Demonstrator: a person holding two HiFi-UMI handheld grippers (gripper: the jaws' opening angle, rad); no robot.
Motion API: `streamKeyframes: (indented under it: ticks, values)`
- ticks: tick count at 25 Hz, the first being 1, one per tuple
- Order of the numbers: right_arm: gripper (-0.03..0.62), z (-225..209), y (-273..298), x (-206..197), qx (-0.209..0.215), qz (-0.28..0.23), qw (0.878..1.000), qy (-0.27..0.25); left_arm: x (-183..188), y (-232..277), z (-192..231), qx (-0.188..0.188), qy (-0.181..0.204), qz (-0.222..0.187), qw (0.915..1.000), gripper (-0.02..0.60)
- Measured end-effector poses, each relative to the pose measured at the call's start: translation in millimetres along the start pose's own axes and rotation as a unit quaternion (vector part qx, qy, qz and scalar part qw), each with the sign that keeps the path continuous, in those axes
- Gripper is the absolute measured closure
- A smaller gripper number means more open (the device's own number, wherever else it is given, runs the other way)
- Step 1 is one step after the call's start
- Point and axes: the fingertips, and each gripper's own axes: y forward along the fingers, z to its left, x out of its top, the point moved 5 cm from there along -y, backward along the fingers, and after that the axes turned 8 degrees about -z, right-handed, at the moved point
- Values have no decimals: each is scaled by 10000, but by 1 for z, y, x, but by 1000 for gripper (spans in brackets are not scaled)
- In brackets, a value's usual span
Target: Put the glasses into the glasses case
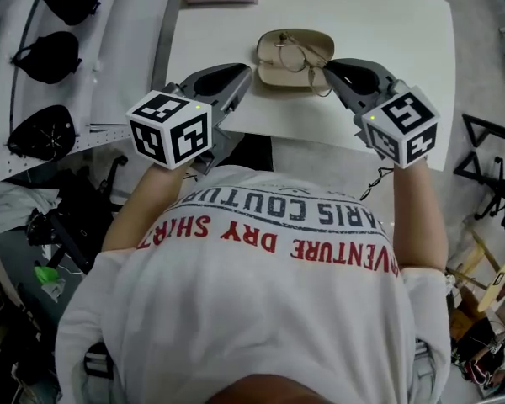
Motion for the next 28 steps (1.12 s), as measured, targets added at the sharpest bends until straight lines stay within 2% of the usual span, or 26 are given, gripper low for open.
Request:
streamKeyframes:
  ticks: [9, 16, 22, 28]
  values:
    - [558, -8, 31, -9, 522, 688, 9945, -595, -1, 17, 26, 72, -150, 188, 9997, 534]
    - [557, -17, 49, -18, 790, 1036, 9873, -910, -4, 26, 42, 188, -215, 253, 9993, 534]
    - [557, -22, 60, -34, 1002, 1294, 9793, -1194, -9, 32, 52, 241, -302, 351, 9986, 534]
    - [557, -20, 73, -47, 1353, 1533, 9663, -1566, -9, 35, 59, 271, -343, 397, 9983, 534]
